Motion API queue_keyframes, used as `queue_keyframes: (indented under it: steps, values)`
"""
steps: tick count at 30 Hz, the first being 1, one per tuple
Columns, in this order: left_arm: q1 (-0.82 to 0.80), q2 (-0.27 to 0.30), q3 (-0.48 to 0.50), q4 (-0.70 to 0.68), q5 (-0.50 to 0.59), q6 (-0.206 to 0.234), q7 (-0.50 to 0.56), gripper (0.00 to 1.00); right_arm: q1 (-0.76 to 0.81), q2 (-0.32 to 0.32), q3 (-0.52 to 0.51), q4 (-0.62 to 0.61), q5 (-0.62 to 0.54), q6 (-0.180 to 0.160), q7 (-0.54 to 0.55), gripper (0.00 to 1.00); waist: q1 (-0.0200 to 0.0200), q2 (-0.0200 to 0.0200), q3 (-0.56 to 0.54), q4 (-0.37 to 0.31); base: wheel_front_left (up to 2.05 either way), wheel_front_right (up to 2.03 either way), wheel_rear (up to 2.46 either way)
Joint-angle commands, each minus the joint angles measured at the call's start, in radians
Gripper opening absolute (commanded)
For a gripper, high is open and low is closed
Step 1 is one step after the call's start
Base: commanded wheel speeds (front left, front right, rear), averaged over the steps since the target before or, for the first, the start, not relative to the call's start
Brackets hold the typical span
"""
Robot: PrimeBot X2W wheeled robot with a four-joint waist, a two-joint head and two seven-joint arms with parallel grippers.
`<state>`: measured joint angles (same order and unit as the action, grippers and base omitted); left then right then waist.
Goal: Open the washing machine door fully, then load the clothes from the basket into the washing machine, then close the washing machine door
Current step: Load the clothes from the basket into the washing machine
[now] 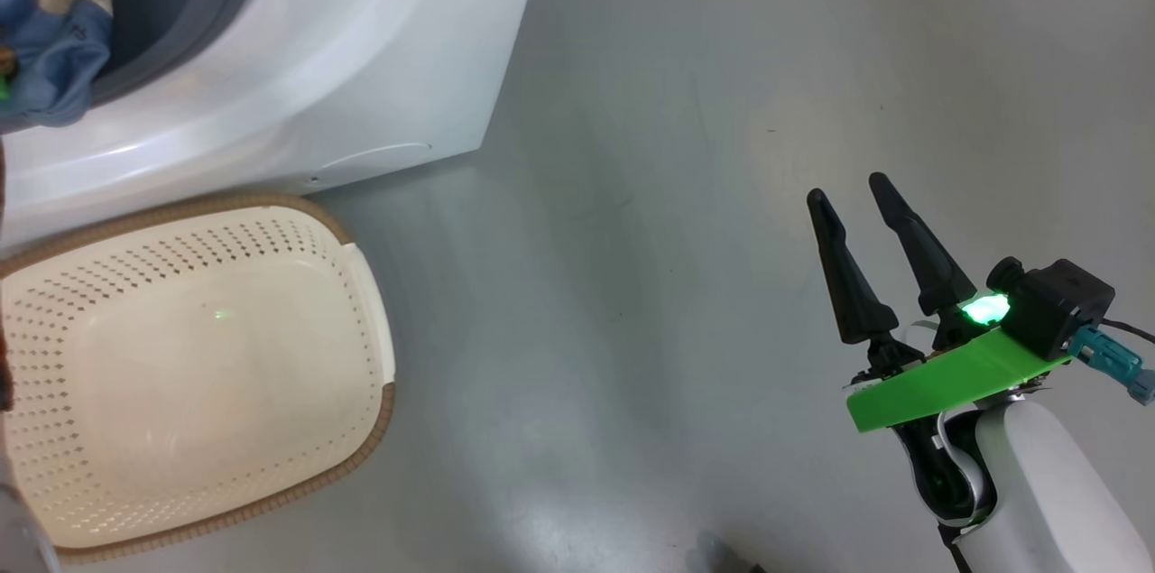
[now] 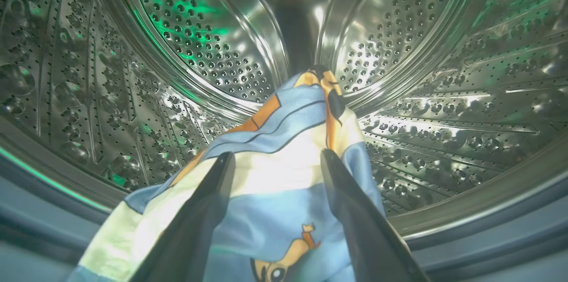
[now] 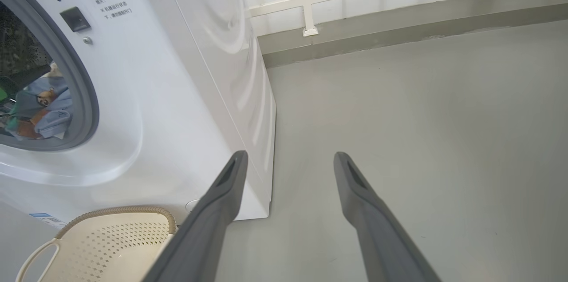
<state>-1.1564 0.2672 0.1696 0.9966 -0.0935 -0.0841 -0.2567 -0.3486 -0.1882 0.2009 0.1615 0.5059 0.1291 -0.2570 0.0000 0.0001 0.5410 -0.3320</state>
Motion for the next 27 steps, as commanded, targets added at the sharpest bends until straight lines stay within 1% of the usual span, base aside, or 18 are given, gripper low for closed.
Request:
queue_keyframes:
  steps: [1, 13, 27]
  values:
    - [-0.004, 0.034, 0.008, -0.022, -0.006, -0.004, -0.005, 1.00, -0.001, -0.013, 0.016, -0.022, 0.008, 0.002, -0.005, 1.00, 0.0000, -0.0001, -0.004, 0.004, 0.00, 0.00, 0.00]
    - [0.101, -0.036, 0.012, -0.135, -0.023, -0.024, -0.005, 1.00, -0.008, -0.035, -0.002, -0.029, 0.002, 0.002, -0.005, 1.00, 0.0000, -0.0001, -0.020, 0.043, 0.00, 0.00, 0.00]
    - [0.377, -0.144, 0.014, -0.355, -0.029, -0.043, -0.005, 1.00, 0.016, -0.067, -0.016, -0.025, -0.007, 0.002, -0.005, 1.00, 0.0000, -0.0001, -0.085, 0.119, 0.00, 0.00, 0.00]
